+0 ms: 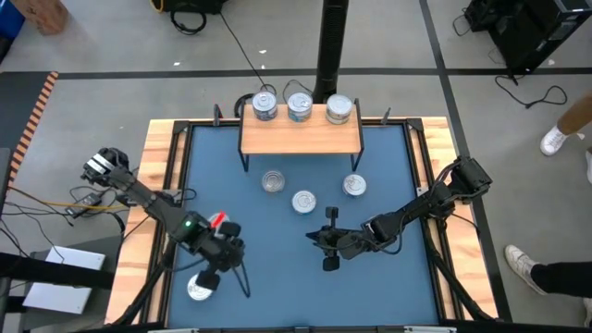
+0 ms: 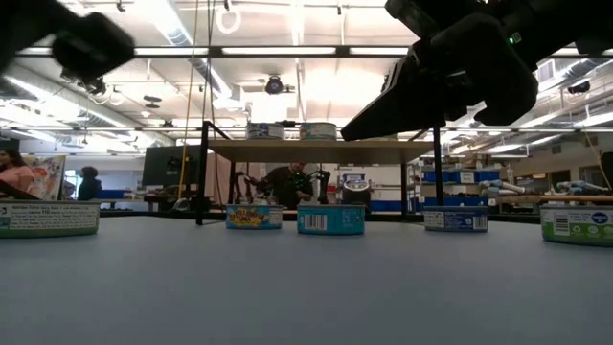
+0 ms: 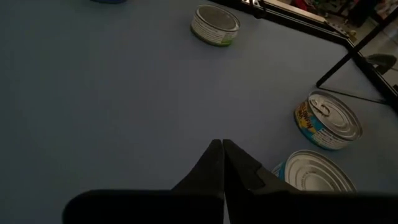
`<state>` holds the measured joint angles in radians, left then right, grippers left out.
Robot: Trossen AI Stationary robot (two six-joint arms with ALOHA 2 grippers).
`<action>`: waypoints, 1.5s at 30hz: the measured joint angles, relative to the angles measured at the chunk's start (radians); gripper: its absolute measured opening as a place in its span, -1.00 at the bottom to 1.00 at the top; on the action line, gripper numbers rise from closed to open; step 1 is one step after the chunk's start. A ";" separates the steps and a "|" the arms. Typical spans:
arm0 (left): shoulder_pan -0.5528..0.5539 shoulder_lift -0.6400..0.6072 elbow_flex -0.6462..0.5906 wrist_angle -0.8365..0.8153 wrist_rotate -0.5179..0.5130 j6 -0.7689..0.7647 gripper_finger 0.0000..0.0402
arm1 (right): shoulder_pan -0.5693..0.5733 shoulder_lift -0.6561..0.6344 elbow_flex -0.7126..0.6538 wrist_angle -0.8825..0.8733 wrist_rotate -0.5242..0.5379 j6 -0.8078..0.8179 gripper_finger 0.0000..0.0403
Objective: Stack canned seafood by type on shelf
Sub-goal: Put the green tuna can on the shelf aligned with the other green tuna can
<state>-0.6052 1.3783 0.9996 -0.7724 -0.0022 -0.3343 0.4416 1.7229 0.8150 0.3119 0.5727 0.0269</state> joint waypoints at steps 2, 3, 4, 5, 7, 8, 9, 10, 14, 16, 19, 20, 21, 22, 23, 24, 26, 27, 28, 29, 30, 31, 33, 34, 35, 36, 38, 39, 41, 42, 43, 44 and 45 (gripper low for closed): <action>-0.020 0.002 -0.004 0.003 0.041 -0.022 -0.99 | 0.000 0.000 0.000 0.000 -0.001 0.000 -0.99; -0.032 0.002 -0.005 0.001 0.054 -0.036 -0.98 | 0.000 0.000 0.000 0.000 -0.001 0.000 -0.99; -0.044 0.002 -0.005 0.002 0.058 -0.043 -0.98 | 0.000 0.000 0.000 0.000 -0.001 0.000 -0.98; -0.055 0.002 -0.005 0.004 0.064 -0.045 -0.98 | 0.000 0.000 0.000 0.000 -0.001 0.000 -0.98; -0.076 0.002 -0.005 0.002 0.068 -0.045 -0.97 | 0.000 0.000 0.000 0.000 -0.001 0.000 -0.98; -0.085 0.002 -0.005 0.003 0.068 -0.045 -0.97 | 0.000 0.000 0.000 0.000 -0.001 0.000 -0.98; -0.091 0.002 -0.005 0.003 0.069 -0.047 -0.97 | 0.000 0.000 0.000 0.000 -0.001 0.000 -0.98; -0.095 0.002 -0.005 0.003 0.068 -0.053 -0.97 | 0.000 0.000 0.000 0.000 -0.001 0.000 -0.98; -0.098 0.002 -0.005 -0.026 0.021 -0.149 -0.98 | 0.000 0.000 0.000 0.000 -0.001 0.000 -0.98; -0.096 0.002 -0.005 -0.058 -0.014 -0.198 -0.99 | 0.000 0.000 0.000 0.000 -0.001 0.000 -0.98; -0.089 0.002 -0.005 -0.103 -0.066 -0.248 -0.99 | 0.000 0.000 0.000 0.000 0.000 0.000 -0.98; -0.083 0.002 -0.006 -0.120 -0.081 -0.270 -0.99 | 0.000 0.000 0.000 0.000 0.000 0.001 -0.98; -0.076 0.002 -0.006 -0.134 -0.087 -0.286 -0.99 | 0.000 0.000 0.000 0.000 0.000 0.001 -0.98; -0.068 0.002 -0.006 -0.141 -0.092 -0.301 -0.99 | 0.000 0.000 0.000 0.000 0.000 0.001 -0.98; -0.058 0.002 -0.006 -0.149 -0.096 -0.312 -0.99 | 0.000 0.000 0.000 0.000 0.000 0.001 -0.98; -0.050 0.002 -0.006 -0.162 -0.104 -0.326 -0.99 | 0.000 0.000 0.000 0.000 0.000 0.001 -0.98; -0.038 0.002 -0.006 -0.180 -0.120 -0.335 -0.99 | 0.000 0.000 0.000 0.000 0.000 0.001 -0.98; -0.036 0.002 -0.006 -0.179 -0.136 -0.337 -0.98 | 0.000 0.000 0.000 0.000 0.000 0.001 -0.98; -0.036 0.003 -0.006 -0.176 -0.153 -0.337 -0.96 | 0.000 0.000 0.000 0.000 0.000 0.001 -0.98; -0.036 0.007 -0.006 -0.173 -0.172 -0.338 -0.93 | 0.000 0.000 0.000 0.000 0.000 0.001 -0.98; -0.036 0.014 -0.006 -0.172 -0.192 -0.350 -0.90 | 0.000 0.000 0.000 0.000 0.000 0.001 -0.98; -0.036 0.023 -0.006 -0.174 -0.208 -0.356 -0.86 | 0.000 0.000 0.000 0.000 0.000 0.001 -0.98; -0.036 0.044 -0.006 -0.184 -0.225 -0.372 -0.77 | 0.000 0.000 0.000 0.000 0.001 0.001 -0.98; -0.036 0.055 -0.006 -0.193 -0.239 -0.382 -0.72 | 0.000 0.000 0.000 0.000 0.001 0.001 -0.98; -0.036 0.067 -0.006 -0.209 -0.256 -0.396 -0.67 | 0.000 0.000 0.000 0.000 0.001 0.001 -0.98; -0.036 0.080 -0.006 -0.227 -0.274 -0.418 -0.63 | 0.000 0.000 0.000 -0.001 0.002 0.001 -0.98; -0.036 0.106 -0.006 -0.269 -0.302 -0.475 -0.53 | 0.000 0.000 0.000 0.000 0.002 0.001 -0.98; -0.036 0.118 -0.006 -0.290 -0.304 -0.490 -0.49 | 0.000 0.000 0.000 0.000 0.002 0.001 -0.98; -0.036 0.143 -0.009 -0.314 -0.313 -0.512 -0.42 | 0.000 0.000 0.001 0.000 0.002 0.001 -0.98; -0.036 0.152 -0.015 -0.313 -0.314 -0.521 -0.39 | 0.000 0.000 0.001 0.000 0.002 0.001 -0.98; -0.036 0.159 -0.026 -0.310 -0.314 -0.536 -0.37 | 0.000 0.000 0.001 0.000 0.002 0.001 -0.98; -0.036 0.164 -0.037 -0.312 -0.314 -0.553 -0.35 | 0.000 0.000 0.001 0.000 0.002 0.001 -0.98; -0.036 0.167 -0.049 -0.311 -0.314 -0.568 -0.34 | 0.000 0.000 0.001 0.000 0.002 0.001 -0.98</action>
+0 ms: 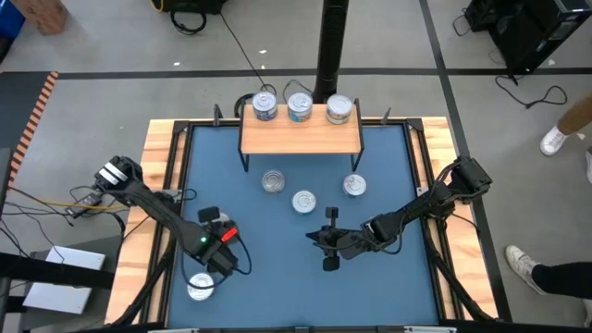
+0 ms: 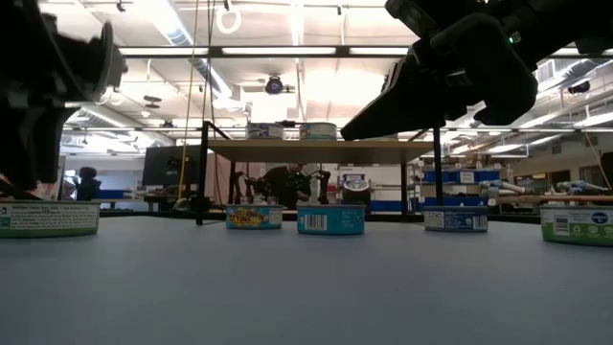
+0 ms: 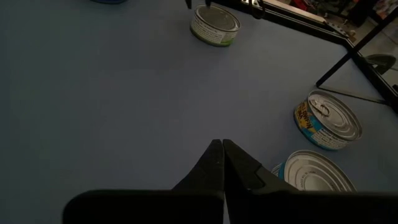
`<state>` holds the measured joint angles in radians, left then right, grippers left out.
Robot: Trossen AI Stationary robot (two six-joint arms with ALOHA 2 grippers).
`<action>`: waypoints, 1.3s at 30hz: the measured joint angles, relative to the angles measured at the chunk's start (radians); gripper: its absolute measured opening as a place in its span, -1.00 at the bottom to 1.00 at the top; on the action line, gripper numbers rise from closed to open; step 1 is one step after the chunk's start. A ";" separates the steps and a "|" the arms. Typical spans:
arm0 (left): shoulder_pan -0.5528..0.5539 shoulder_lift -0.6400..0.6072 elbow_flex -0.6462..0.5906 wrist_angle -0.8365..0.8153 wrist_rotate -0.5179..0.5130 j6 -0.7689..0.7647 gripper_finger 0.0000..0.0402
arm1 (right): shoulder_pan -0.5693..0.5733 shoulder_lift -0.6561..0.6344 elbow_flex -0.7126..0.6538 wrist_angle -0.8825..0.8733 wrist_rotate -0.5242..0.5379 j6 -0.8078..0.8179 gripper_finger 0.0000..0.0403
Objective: Stack canned seafood by type on shelf
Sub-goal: Put the green tuna can on the shelf aligned with the other green tuna can
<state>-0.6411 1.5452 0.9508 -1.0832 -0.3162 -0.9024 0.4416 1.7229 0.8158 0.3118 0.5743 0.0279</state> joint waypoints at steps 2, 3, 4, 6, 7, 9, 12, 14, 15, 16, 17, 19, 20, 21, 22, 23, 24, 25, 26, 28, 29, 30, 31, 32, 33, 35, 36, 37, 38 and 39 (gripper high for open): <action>0.000 0.001 -0.028 0.018 0.000 -0.021 -0.33 | 0.000 0.000 0.000 0.000 0.000 0.000 -0.98; 0.000 0.001 -0.038 0.026 0.000 -0.025 -0.33 | 0.000 0.000 0.000 0.000 0.000 0.000 -0.98; 0.000 0.001 -0.048 0.038 0.000 -0.026 -0.33 | 0.000 0.000 0.000 0.000 0.000 0.000 -0.98; 0.000 0.001 -0.066 0.068 0.001 -0.025 -0.33 | 0.000 0.000 0.000 0.000 0.000 0.000 -0.98; 0.000 0.001 -0.073 0.082 0.003 -0.025 -0.33 | 0.000 0.000 0.000 0.000 0.000 0.001 -0.98; 0.000 0.001 -0.089 0.114 0.004 -0.024 -0.33 | 0.000 0.000 0.000 0.000 0.000 0.002 -0.98; -0.001 -0.003 -0.113 0.135 -0.004 -0.021 -0.35 | 0.000 0.000 0.000 0.000 0.000 0.002 -0.98; -0.001 -0.003 -0.129 0.138 -0.015 -0.020 -0.39 | 0.000 0.000 0.000 0.000 0.000 0.002 -0.98; 0.000 -0.003 -0.134 0.133 -0.026 -0.020 -0.41 | 0.000 0.000 0.000 0.001 0.000 0.002 -0.98; 0.000 -0.002 -0.137 0.131 -0.031 -0.019 -0.44 | 0.000 0.000 0.000 0.001 0.000 0.003 -0.98; 0.000 -0.002 -0.137 0.131 -0.035 -0.019 -0.47 | 0.000 0.000 0.000 0.000 0.000 0.003 -0.98; 0.000 -0.002 -0.137 0.128 -0.042 -0.014 -0.56 | 0.000 0.000 0.000 0.001 0.000 0.003 -0.98; 0.000 -0.002 -0.137 0.127 -0.044 -0.004 -0.61 | 0.000 0.000 0.000 0.001 0.000 0.003 -0.98; 0.000 -0.002 -0.137 0.124 -0.044 0.005 -0.67 | 0.000 0.000 0.000 0.001 0.000 0.003 -0.98; 0.000 -0.002 -0.137 0.122 -0.046 0.010 -0.74 | 0.000 0.000 0.000 0.001 0.000 0.003 -0.98; 0.000 -0.002 -0.137 0.123 -0.048 0.014 -0.80 | 0.000 0.000 0.000 0.001 0.000 0.003 -0.98; 0.000 -0.003 -0.136 0.125 -0.048 0.026 -0.87 | 0.000 0.000 0.000 0.001 0.000 0.003 -0.98; 0.000 -0.003 -0.134 0.129 -0.047 0.036 -0.93 | 0.000 0.000 0.000 0.000 0.000 0.003 -0.98; 0.000 -0.002 -0.130 0.129 -0.048 0.047 -0.96 | 0.000 0.000 0.000 0.001 0.000 0.003 -0.98; 0.000 0.001 -0.115 0.125 -0.045 0.070 -0.97 | 0.000 0.000 0.000 0.001 0.002 0.001 -0.98; 0.000 0.003 -0.105 0.121 -0.044 0.088 -0.97 | 0.000 0.000 0.000 0.001 0.005 -0.001 -0.98; 0.001 0.003 -0.094 0.123 -0.040 0.106 -0.98 | 0.000 0.000 0.000 0.001 0.006 -0.001 -0.98; 0.000 0.003 -0.083 0.126 -0.038 0.126 -0.99 | 0.000 0.000 0.000 0.001 0.006 -0.001 -0.97; 0.000 0.003 -0.073 0.128 -0.039 0.147 -0.99 | 0.000 0.000 0.000 0.001 0.007 -0.002 -0.97; -0.001 0.003 -0.065 0.127 -0.039 0.169 -0.99 | 0.000 0.000 0.000 0.001 0.008 -0.002 -0.97; 0.000 0.003 -0.048 0.126 -0.045 0.198 -0.99 | 0.000 0.000 0.000 0.001 0.008 -0.005 -0.97; 0.001 0.003 -0.037 0.132 -0.050 0.216 -0.99 | 0.000 0.000 0.000 0.001 0.008 -0.007 -0.97; 0.001 0.003 -0.025 0.143 -0.057 0.232 -0.99 | 0.000 0.000 0.000 0.001 0.008 -0.011 -0.97; 0.000 0.003 -0.014 0.155 -0.061 0.249 -0.99 | 0.000 0.000 0.000 0.002 0.008 -0.011 -0.96; 0.000 0.002 -0.003 0.164 -0.063 0.265 -0.99 | 0.000 0.000 0.000 0.004 0.008 -0.011 -0.95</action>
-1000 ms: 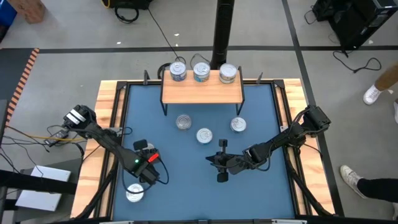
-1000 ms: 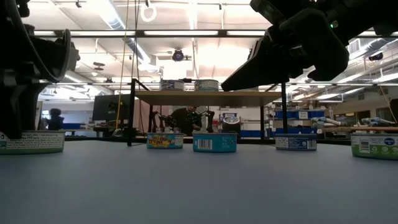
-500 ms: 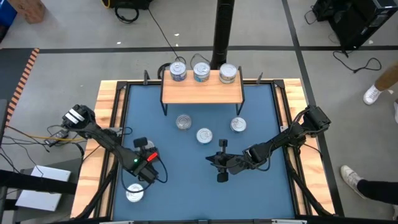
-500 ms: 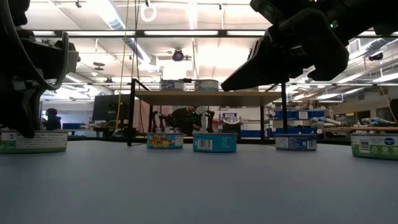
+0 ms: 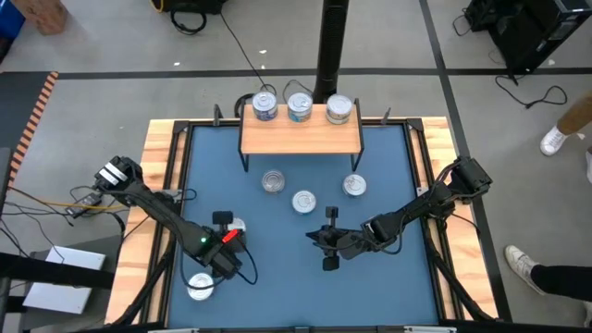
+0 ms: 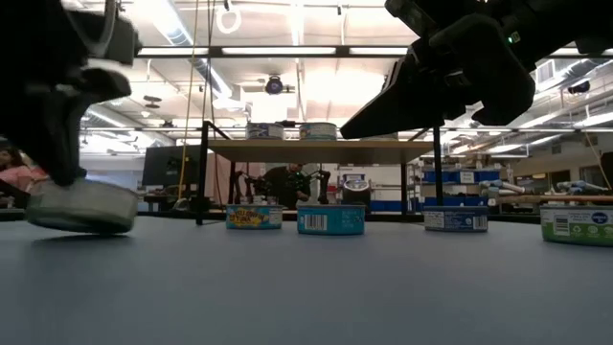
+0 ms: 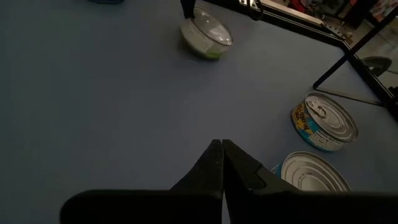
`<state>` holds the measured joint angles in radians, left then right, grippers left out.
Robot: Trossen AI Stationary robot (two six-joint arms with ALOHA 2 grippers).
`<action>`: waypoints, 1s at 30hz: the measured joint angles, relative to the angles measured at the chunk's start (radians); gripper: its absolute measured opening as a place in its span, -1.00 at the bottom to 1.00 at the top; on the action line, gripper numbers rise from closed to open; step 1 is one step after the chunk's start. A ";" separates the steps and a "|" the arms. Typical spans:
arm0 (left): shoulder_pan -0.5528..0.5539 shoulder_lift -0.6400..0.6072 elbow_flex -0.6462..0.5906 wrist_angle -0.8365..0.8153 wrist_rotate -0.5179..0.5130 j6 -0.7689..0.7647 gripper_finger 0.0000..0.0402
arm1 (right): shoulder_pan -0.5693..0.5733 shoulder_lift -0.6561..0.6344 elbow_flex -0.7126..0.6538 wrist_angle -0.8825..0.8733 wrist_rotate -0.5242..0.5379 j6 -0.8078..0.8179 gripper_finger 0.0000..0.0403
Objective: Stack canned seafood by type on shelf
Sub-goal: Put the green tuna can on the shelf aligned with the other green tuna can
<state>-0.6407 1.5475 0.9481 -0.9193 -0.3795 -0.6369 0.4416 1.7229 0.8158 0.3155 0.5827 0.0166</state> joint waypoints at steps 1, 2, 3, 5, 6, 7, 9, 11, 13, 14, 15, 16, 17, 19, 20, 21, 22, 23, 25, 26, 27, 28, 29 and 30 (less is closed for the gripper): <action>0.000 0.000 0.010 0.010 -0.003 0.011 -0.99 | 0.000 0.000 0.000 0.003 0.000 0.000 -0.94; 0.000 0.000 0.019 0.024 -0.006 0.028 -0.99 | 0.002 0.000 0.000 0.005 0.000 -0.001 -0.91; 0.001 0.000 0.025 0.045 -0.009 0.039 -0.99 | 0.002 0.000 0.000 0.005 0.000 -0.001 -0.88; 0.012 0.000 0.033 0.099 -0.011 0.065 -1.00 | 0.003 0.000 0.000 0.005 0.000 -0.001 -0.80; 0.020 0.000 0.035 0.124 -0.012 0.080 -1.00 | 0.003 0.000 0.000 0.007 0.000 -0.001 -0.75; 0.030 -0.001 0.036 0.149 -0.013 0.092 -1.00 | 0.003 0.000 0.000 0.011 0.000 -0.003 -0.69; 0.054 -0.001 0.036 0.202 -0.013 0.126 -1.00 | 0.003 0.000 0.000 0.026 0.000 -0.022 -0.57; 0.083 -0.001 0.036 0.253 -0.010 0.165 -1.00 | 0.006 0.000 0.000 0.051 0.000 -0.047 -0.45; 0.114 -0.001 0.036 0.305 0.001 0.198 -1.00 | 0.010 0.000 0.001 0.079 0.000 -0.080 -0.33; 0.129 -0.001 0.036 0.331 0.012 0.218 -1.00 | 0.013 0.000 0.001 0.091 0.000 -0.095 -0.28; 0.143 -0.001 0.036 0.357 0.027 0.240 -1.00 | 0.014 0.000 0.001 0.099 0.000 -0.106 -0.24; 0.157 -0.002 0.036 0.382 0.039 0.254 -1.00 | 0.014 0.000 0.001 0.104 0.000 -0.119 -0.19; 0.170 -0.002 0.036 0.406 0.047 0.270 -1.00 | 0.014 0.000 0.001 0.109 -0.001 -0.126 -0.15; 0.195 -0.002 0.036 0.446 0.063 0.298 -1.00 | 0.013 0.002 0.001 0.118 0.000 -0.139 -0.08; 0.207 -0.002 0.036 0.460 0.070 0.312 -1.00 | 0.013 0.006 0.002 0.127 0.000 -0.145 -0.05; 0.217 -0.002 0.036 0.473 0.080 0.321 -1.00 | 0.013 0.009 0.004 0.125 -0.002 -0.151 -0.03; 0.227 -0.002 0.036 0.485 0.086 0.329 -1.00 | 0.012 0.013 0.006 0.121 -0.006 -0.153 0.00; 0.237 -0.002 0.036 0.496 0.092 0.342 -1.00 | 0.010 0.026 0.014 0.126 -0.008 -0.154 0.02; 0.253 -0.002 0.036 0.520 0.104 0.360 -1.00 | 0.008 0.047 0.031 0.124 -0.008 -0.166 0.06; 0.260 -0.002 0.036 0.528 0.108 0.369 -1.00 | 0.008 0.066 0.046 0.122 -0.008 -0.171 0.08; 0.267 -0.003 0.037 0.539 0.112 0.373 -1.00 | 0.005 0.087 0.065 0.125 -0.009 -0.181 0.09; 0.275 -0.003 0.038 0.546 0.117 0.375 -1.00 | 0.003 0.112 0.082 0.127 -0.008 -0.186 0.11; 0.281 -0.003 0.038 0.547 0.120 0.375 -1.00 | 0.001 0.132 0.098 0.124 -0.005 -0.190 0.12; 0.285 -0.004 0.038 0.549 0.121 0.375 -1.00 | -0.003 0.156 0.115 0.120 0.001 -0.195 0.13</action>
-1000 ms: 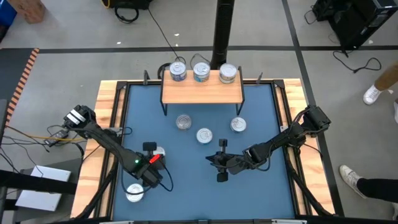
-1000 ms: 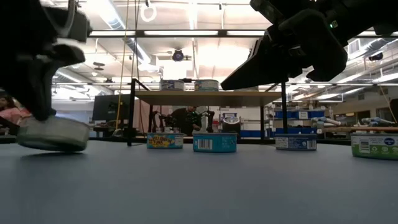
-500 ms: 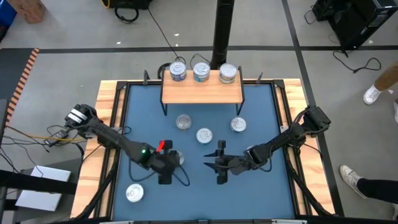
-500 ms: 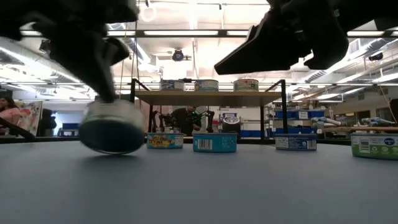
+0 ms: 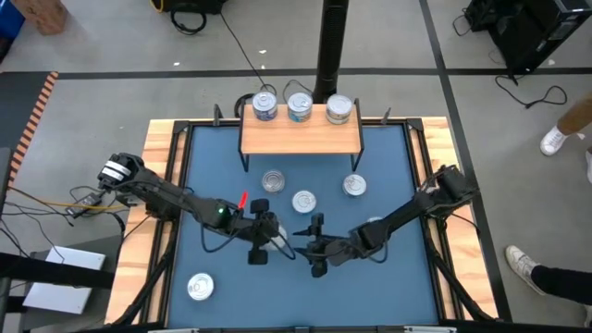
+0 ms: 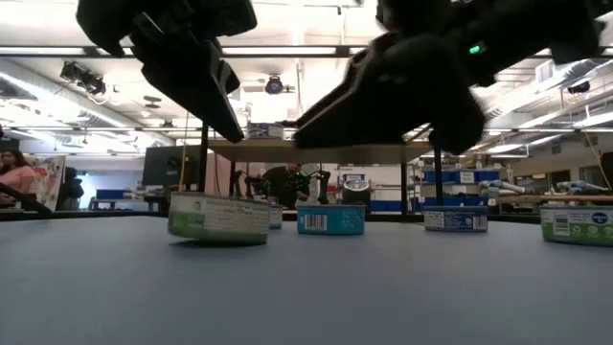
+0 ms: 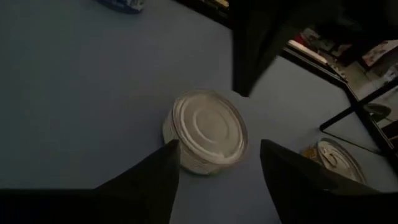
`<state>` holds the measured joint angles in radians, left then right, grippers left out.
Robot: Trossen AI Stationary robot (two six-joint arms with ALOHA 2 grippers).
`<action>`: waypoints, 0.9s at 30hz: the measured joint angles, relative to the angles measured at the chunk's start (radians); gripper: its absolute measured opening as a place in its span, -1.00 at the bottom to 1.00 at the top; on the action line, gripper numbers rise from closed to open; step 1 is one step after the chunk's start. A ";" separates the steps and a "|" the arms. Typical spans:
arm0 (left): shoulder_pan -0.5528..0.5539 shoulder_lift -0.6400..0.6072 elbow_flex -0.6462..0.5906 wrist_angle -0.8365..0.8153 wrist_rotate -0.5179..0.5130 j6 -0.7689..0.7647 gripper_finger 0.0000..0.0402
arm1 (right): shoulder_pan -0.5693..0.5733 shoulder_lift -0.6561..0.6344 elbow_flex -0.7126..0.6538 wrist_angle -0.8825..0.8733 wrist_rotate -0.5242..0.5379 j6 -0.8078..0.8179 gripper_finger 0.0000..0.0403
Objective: Stack canned seafood by type on shelf
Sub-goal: Put the green tuna can on the shelf aligned with the other green tuna can
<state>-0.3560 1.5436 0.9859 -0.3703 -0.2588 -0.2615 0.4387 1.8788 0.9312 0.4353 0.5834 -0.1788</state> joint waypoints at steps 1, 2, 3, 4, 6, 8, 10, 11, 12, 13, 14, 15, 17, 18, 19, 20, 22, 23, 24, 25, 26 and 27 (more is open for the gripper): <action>0.005 0.000 0.000 0.002 0.001 0.002 -1.00 | -0.004 0.022 0.020 0.003 0.000 -0.001 0.15; 0.008 0.000 0.000 0.000 0.001 0.006 -1.00 | -0.007 0.039 0.036 0.004 0.000 -0.001 0.16; 0.010 0.000 0.000 0.000 0.001 0.012 -1.00 | -0.010 0.054 0.050 -0.002 0.000 -0.003 0.17; 0.010 0.000 0.000 -0.004 0.001 0.022 -1.00 | -0.012 0.067 0.065 -0.007 0.000 -0.007 0.18; 0.007 0.000 0.000 -0.031 0.020 0.062 -1.00 | -0.014 0.084 0.083 -0.035 0.000 -0.012 0.20; -0.005 0.000 -0.007 -0.040 0.053 0.092 -0.98 | -0.015 0.087 0.086 -0.060 -0.002 -0.010 0.21; -0.024 0.000 -0.020 -0.053 0.074 0.117 -0.93 | -0.016 0.080 0.088 -0.072 0.000 -0.006 0.22; -0.034 0.000 -0.026 -0.050 0.076 0.139 -0.90 | -0.016 0.076 0.088 -0.075 0.001 -0.007 0.22; -0.047 0.000 -0.033 -0.047 0.075 0.161 -0.86 | -0.016 0.075 0.089 -0.068 0.002 -0.007 0.22; -0.057 0.000 -0.039 -0.046 0.065 0.181 -0.81 | -0.016 0.075 0.090 -0.066 0.002 -0.008 0.21; -0.068 0.000 -0.044 -0.046 0.052 0.195 -0.76 | -0.016 0.075 0.090 -0.068 0.002 -0.009 0.22; -0.079 0.000 -0.049 -0.042 0.035 0.214 -0.71 | -0.016 0.075 0.090 -0.071 0.002 -0.010 0.22; -0.100 0.000 -0.061 -0.034 -0.007 0.256 -0.60 | -0.016 0.075 0.089 -0.073 0.002 -0.009 0.22; -0.110 0.000 -0.066 -0.029 -0.023 0.280 -0.55 | -0.016 0.075 0.089 -0.073 0.002 -0.009 0.22; -0.119 0.000 -0.074 -0.014 -0.034 0.307 -0.50 | -0.016 0.075 0.089 -0.072 0.002 -0.009 0.22; -0.127 0.000 -0.082 0.000 -0.036 0.337 -0.46 | -0.016 0.075 0.089 -0.072 0.002 -0.009 0.22; -0.143 0.000 -0.105 0.025 -0.040 0.394 -0.39 | -0.016 0.075 0.089 -0.072 0.002 -0.009 0.21; -0.149 0.001 -0.113 0.032 -0.056 0.417 -0.37 | -0.016 0.075 0.089 -0.072 0.002 -0.009 0.21; -0.152 0.001 -0.120 0.036 -0.081 0.436 -0.36 | -0.016 0.075 0.089 -0.072 0.003 -0.009 0.20; -0.153 0.001 -0.125 0.036 -0.108 0.448 -0.35 | -0.016 0.075 0.089 -0.072 0.003 -0.009 0.20; -0.151 0.001 -0.129 0.038 -0.132 0.461 -0.35 | -0.016 0.075 0.089 -0.072 0.003 -0.009 0.20; -0.150 0.001 -0.135 0.039 -0.144 0.468 -0.35 | -0.016 0.075 0.089 -0.071 0.003 -0.010 0.20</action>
<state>-0.5062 1.5448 0.8513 -0.3310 -0.4028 0.2063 0.4229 1.9541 1.0203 0.3645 0.5861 -0.1892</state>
